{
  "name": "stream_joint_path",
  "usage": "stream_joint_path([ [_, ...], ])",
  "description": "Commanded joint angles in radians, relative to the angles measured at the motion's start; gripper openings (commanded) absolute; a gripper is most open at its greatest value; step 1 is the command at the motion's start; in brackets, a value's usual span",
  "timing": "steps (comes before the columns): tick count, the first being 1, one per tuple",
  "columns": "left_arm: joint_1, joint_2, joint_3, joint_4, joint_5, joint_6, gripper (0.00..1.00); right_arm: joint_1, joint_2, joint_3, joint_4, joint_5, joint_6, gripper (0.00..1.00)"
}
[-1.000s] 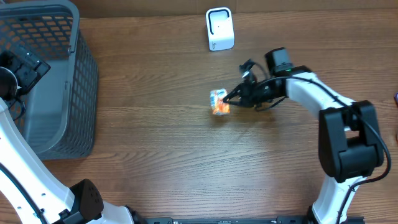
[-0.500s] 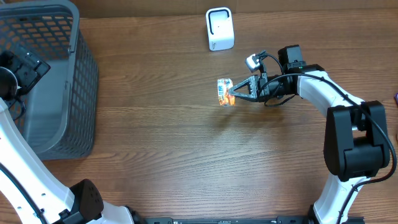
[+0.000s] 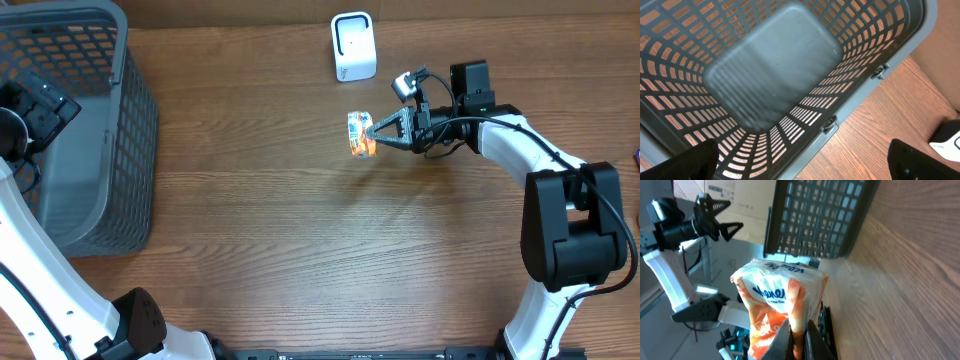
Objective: Scan the item barcode
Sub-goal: 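Carry the orange Kleenex pack up toward the white scanner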
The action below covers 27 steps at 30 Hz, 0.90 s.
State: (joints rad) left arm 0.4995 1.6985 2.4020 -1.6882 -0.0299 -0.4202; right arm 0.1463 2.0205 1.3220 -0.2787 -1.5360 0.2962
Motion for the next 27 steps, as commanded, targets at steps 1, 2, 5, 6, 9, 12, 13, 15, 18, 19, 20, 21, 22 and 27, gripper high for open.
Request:
stream_joint_path([
  [1,0.004,0.001,0.003,-0.001,0.004,-0.01,1.0,-0.001,-0.04,0.002,0.039,-0.034,0.131,0.04],
  [2,0.004,0.001,0.003,-0.001,0.004,-0.01,1.0,-0.001,-0.04,0.002,0.039,-0.034,0.131,0.04],
  [5,0.004,0.001,0.003,-0.001,0.004,-0.01,1.0,-0.001,-0.04,0.002,0.039,-0.034,0.131,0.04],
  [6,0.004,0.001,0.003,-0.001,0.004,-0.01,1.0,-0.001,-0.04,0.002,0.039,-0.034,0.131,0.04],
  [9,0.004,0.001,0.003,-0.001,0.004,-0.01,1.0,-0.001,-0.04,0.002,0.039,-0.033,0.131,0.04],
  [12,0.004,0.001,0.003,-0.001,0.004,-0.01,1.0,-0.001,-0.04,0.002,0.04,-0.024,0.132,0.04],
  [13,0.004,0.001,0.003,-0.001,0.004,-0.01,1.0,-0.001,-0.04,0.002,0.04,-0.003,0.14,0.04],
  [15,0.004,0.001,0.003,-0.001,0.004,-0.01,1.0,-0.001,-0.04,0.002,0.043,0.097,0.195,0.04],
  [18,0.004,0.001,0.003,-0.001,0.004,-0.01,1.0,-0.001,-0.04,0.002,0.062,0.307,0.271,0.04],
  [19,0.004,0.001,0.003,-0.001,0.004,-0.01,1.0,-0.001,-0.04,0.002,0.06,0.386,0.278,0.04],
  [20,0.004,0.001,0.003,-0.001,0.004,-0.01,1.0,-0.001,-0.04,0.002,0.053,0.431,0.278,0.04],
  [21,0.004,0.001,0.003,-0.001,0.004,-0.01,1.0,-0.001,-0.04,0.003,0.038,0.502,0.277,0.04],
  [22,0.004,0.001,0.003,-0.001,0.004,-0.01,0.99,0.001,-0.04,0.006,0.008,0.59,0.271,0.04],
  [27,0.004,0.001,0.003,-0.001,0.004,-0.01,1.0,0.017,-0.04,0.142,-0.303,1.065,0.075,0.04],
])
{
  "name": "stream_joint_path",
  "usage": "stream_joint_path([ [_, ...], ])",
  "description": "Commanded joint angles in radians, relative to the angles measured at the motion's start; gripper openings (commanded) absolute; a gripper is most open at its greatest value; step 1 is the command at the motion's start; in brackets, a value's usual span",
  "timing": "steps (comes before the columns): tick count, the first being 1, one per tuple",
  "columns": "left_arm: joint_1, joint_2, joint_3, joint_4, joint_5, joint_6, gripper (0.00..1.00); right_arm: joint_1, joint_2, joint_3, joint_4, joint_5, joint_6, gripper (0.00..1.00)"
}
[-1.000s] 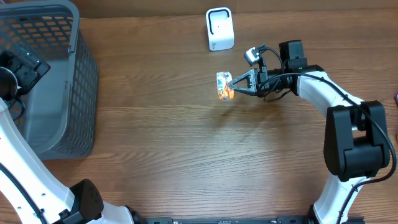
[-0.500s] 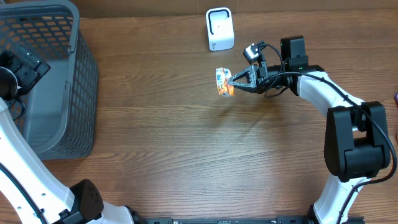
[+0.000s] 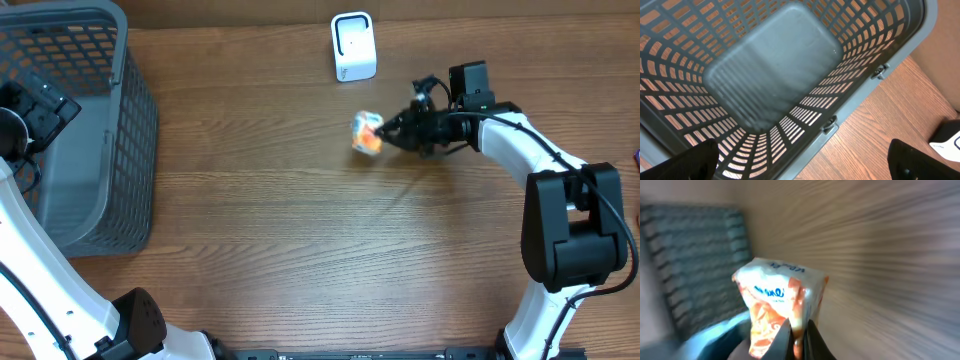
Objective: Scan the item barcode
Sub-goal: 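Carry the orange Kleenex pack up toward the white scanner, then hold the Kleenex pack in front of the scanner window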
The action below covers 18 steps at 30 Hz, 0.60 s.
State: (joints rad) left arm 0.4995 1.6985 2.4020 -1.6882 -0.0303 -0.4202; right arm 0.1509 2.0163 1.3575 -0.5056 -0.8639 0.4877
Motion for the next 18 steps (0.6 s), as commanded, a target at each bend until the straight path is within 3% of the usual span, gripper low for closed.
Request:
stream_joint_path([
  [1,0.004,0.001,0.003,-0.001,0.005,-0.01,1.0,0.019,-0.036,0.148,-0.133,0.493,-0.157,0.04],
  [2,0.004,0.001,0.003,-0.001,0.005,-0.01,1.0,0.042,-0.036,0.242,-0.225,0.724,-0.232,0.04],
  [3,0.004,0.001,0.003,-0.001,0.005,-0.01,1.0,0.056,-0.036,0.288,-0.251,0.832,-0.267,0.04],
  [8,0.004,0.001,0.003,-0.001,0.005,-0.01,1.0,0.134,-0.035,0.405,-0.172,1.223,-0.495,0.04],
  [11,0.004,0.001,0.003,-0.001,0.005,-0.01,1.0,0.177,-0.024,0.405,-0.007,1.315,-0.698,0.04],
  [18,0.004,0.001,0.003,-0.001,0.005,-0.01,1.0,0.229,0.075,0.404,0.343,1.304,-1.204,0.04],
])
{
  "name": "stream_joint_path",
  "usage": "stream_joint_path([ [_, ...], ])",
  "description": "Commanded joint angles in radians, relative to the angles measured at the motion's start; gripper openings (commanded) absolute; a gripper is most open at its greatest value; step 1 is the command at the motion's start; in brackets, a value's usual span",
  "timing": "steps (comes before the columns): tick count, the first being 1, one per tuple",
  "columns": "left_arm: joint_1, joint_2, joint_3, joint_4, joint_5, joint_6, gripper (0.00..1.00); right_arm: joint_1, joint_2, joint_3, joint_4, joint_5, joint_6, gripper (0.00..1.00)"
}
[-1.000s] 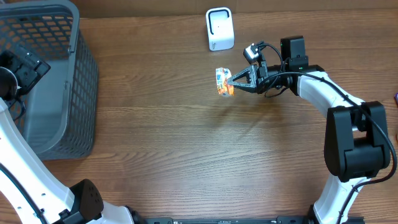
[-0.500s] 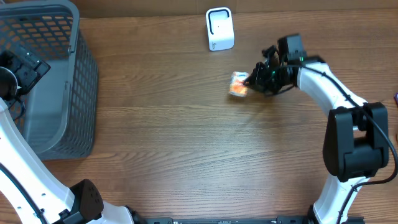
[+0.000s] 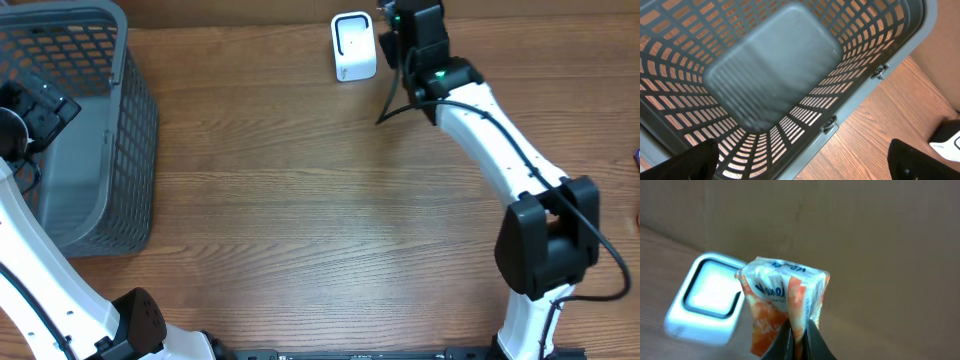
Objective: Scan the item barcode
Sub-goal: 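Hold the Kleenex pack in front of the scanner window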
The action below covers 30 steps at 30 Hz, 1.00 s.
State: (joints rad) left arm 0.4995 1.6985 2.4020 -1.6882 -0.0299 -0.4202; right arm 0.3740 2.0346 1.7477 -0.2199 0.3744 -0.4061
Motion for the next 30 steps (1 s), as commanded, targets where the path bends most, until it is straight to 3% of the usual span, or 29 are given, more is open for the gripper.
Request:
stream_joint_path([
  [1,0.004,0.001,0.003,-0.001,0.004,-0.01,1.0,0.006,0.075,0.014,0.108,0.055,-0.357,0.04],
  [9,0.004,0.001,0.003,-0.001,0.004,-0.01,1.0,0.006,0.174,0.014,0.319,-0.191,-0.628,0.04],
  [13,0.004,0.001,0.003,-0.001,0.004,-0.01,1.0,0.009,0.221,0.014,0.422,-0.203,-0.647,0.04],
  [19,0.004,0.001,0.003,-0.001,0.004,-0.01,1.0,0.012,0.269,0.014,0.435,-0.249,-0.729,0.04],
  [26,0.004,0.001,0.003,-0.001,0.004,-0.01,1.0,0.012,0.279,0.014,0.463,-0.234,-0.709,0.04],
  [30,0.004,0.001,0.003,-0.001,0.004,-0.01,1.0,0.012,0.277,0.015,0.546,-0.136,-0.526,0.04],
])
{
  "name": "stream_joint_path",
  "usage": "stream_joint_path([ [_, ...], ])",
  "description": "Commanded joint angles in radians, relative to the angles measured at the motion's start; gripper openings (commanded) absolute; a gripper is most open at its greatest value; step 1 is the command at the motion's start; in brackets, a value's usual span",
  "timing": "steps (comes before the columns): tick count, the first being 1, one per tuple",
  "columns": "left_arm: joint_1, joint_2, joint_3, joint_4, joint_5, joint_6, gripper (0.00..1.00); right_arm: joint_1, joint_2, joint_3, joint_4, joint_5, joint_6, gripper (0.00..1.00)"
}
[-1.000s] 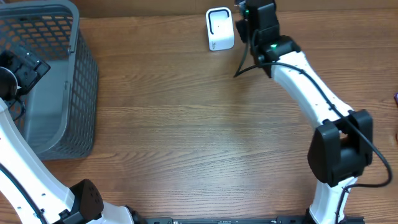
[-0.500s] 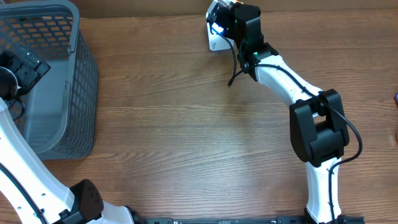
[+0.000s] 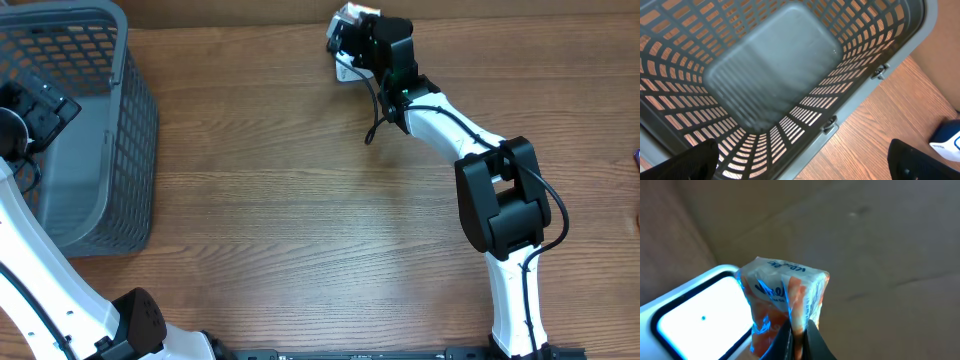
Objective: Scan the item barcode
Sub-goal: 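Hold the Kleenex pack in front of the scanner window, then carry the Kleenex pack to the right table edge and release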
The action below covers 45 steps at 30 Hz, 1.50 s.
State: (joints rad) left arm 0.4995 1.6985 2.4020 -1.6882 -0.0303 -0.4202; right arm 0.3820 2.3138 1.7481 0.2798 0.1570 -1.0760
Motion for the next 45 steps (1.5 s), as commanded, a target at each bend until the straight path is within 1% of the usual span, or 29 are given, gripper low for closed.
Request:
stream_joint_path([
  [1,0.004,0.001,0.003,-0.001,0.005,-0.01,1.0,0.0,-0.006,0.017,0.06,0.116,0.196,0.04],
  [4,0.004,0.001,0.003,-0.001,0.005,-0.01,1.0,-0.024,-0.04,0.022,0.035,0.14,0.372,0.04],
  [7,0.004,0.001,0.003,-0.001,0.005,-0.01,1.0,-0.072,-0.105,0.022,-0.03,0.138,0.558,0.04],
  [9,0.004,0.001,0.003,-0.001,0.005,-0.01,1.0,-0.116,-0.154,0.022,-0.087,0.143,0.638,0.04],
  [11,0.004,0.001,0.003,-0.001,0.005,-0.01,1.0,-0.164,-0.197,0.022,-0.138,0.2,0.712,0.04],
  [13,0.004,0.001,0.003,-0.001,0.005,-0.01,1.0,-0.221,-0.235,0.021,-0.198,0.324,0.809,0.04],
  [14,0.004,0.001,0.003,-0.001,0.005,-0.01,1.0,-0.253,-0.251,0.021,-0.244,0.381,0.858,0.04],
  [16,0.004,0.001,0.003,-0.001,0.005,-0.01,1.0,-0.315,-0.27,0.021,-0.365,0.415,0.924,0.04],
  [19,0.004,0.001,0.003,-0.001,0.005,-0.01,1.0,-0.407,-0.271,0.021,-0.565,0.401,1.027,0.04],
  [22,0.004,0.001,0.003,-0.001,0.005,-0.01,1.0,-0.494,-0.258,0.019,-0.751,0.342,1.125,0.04],
  [26,0.004,0.001,0.003,-0.001,0.005,-0.01,1.0,-0.608,-0.236,0.018,-0.967,0.247,1.133,0.04],
  [30,0.004,0.001,0.003,-0.001,0.005,-0.01,1.0,-0.711,-0.224,0.017,-1.12,0.245,1.133,0.04],
  [34,0.004,0.001,0.003,-0.001,0.005,-0.01,1.0,-0.808,-0.224,0.005,-1.149,0.222,1.133,0.04],
  [41,0.004,0.001,0.003,-0.001,0.005,-0.01,1.0,-0.917,-0.224,-0.031,-1.159,0.062,1.128,0.05],
  [42,0.004,0.001,0.003,-0.001,0.005,-0.01,1.0,-0.922,-0.224,-0.036,-1.165,0.062,1.128,0.14],
  [43,0.004,0.001,0.003,-0.001,0.005,-0.01,1.0,-0.928,-0.224,-0.041,-1.169,0.066,1.129,0.33],
  [45,0.004,0.001,0.003,-0.001,0.005,-0.01,1.0,-0.933,-0.224,-0.041,-1.182,0.066,1.129,0.54],
])
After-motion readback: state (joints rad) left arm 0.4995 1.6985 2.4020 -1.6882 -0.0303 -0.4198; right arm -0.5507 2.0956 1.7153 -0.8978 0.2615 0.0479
